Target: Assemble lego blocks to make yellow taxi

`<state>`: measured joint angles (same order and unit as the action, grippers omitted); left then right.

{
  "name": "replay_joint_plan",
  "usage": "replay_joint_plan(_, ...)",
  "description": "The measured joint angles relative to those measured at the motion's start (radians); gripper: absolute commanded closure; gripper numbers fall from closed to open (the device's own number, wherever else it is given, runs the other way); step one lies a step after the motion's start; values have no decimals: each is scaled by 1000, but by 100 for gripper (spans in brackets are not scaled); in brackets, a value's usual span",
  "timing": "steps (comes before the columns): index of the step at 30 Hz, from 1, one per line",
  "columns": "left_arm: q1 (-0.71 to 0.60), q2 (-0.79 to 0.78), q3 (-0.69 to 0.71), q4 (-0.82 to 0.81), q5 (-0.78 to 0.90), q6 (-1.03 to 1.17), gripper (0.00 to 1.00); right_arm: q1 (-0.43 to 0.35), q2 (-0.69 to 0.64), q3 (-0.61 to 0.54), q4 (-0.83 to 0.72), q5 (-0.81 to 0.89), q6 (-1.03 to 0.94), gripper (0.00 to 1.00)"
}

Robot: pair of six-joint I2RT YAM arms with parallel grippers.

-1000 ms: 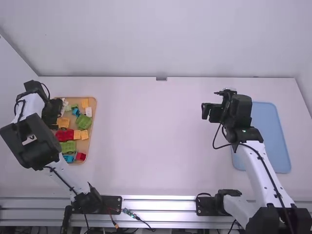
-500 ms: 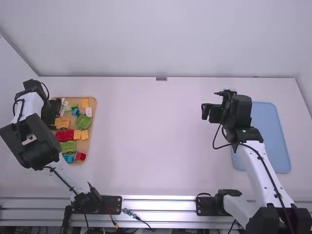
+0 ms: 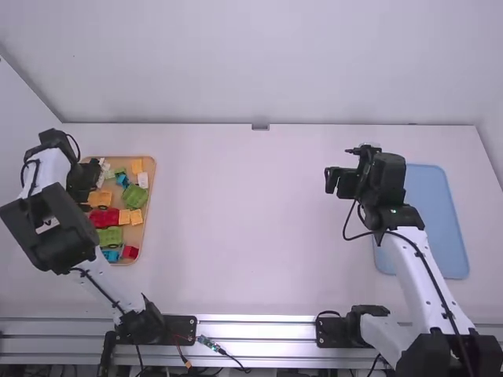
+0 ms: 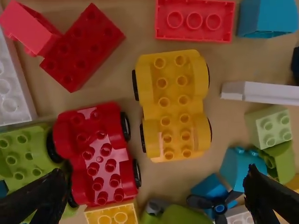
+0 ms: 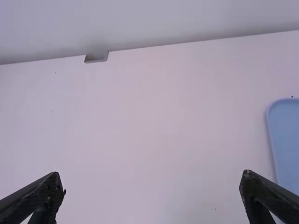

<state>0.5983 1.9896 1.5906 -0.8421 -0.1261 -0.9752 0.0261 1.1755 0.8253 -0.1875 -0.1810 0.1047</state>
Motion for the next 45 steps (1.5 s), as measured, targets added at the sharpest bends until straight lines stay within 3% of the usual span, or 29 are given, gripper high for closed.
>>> replay_joint_plan(15,-13,22,12,30,-6,-4,1,0,0,0,2,-24,0,1)
replay_joint_plan(24,-13,257,184,-80,13,15,1,1,0,0,5,-25,0,1)
replay_joint_plan(27,-16,306,247,-95,-6,14,1,21,0,0,15,-26,-1,1)
replay_joint_plan(36,-17,306,249,-93,18,7,1,90,0,0,27,-5,-20,1)
replay_joint_plan(45,-17,320,390,-293,61,-5,1,129,0,0,27,81,-26,1)
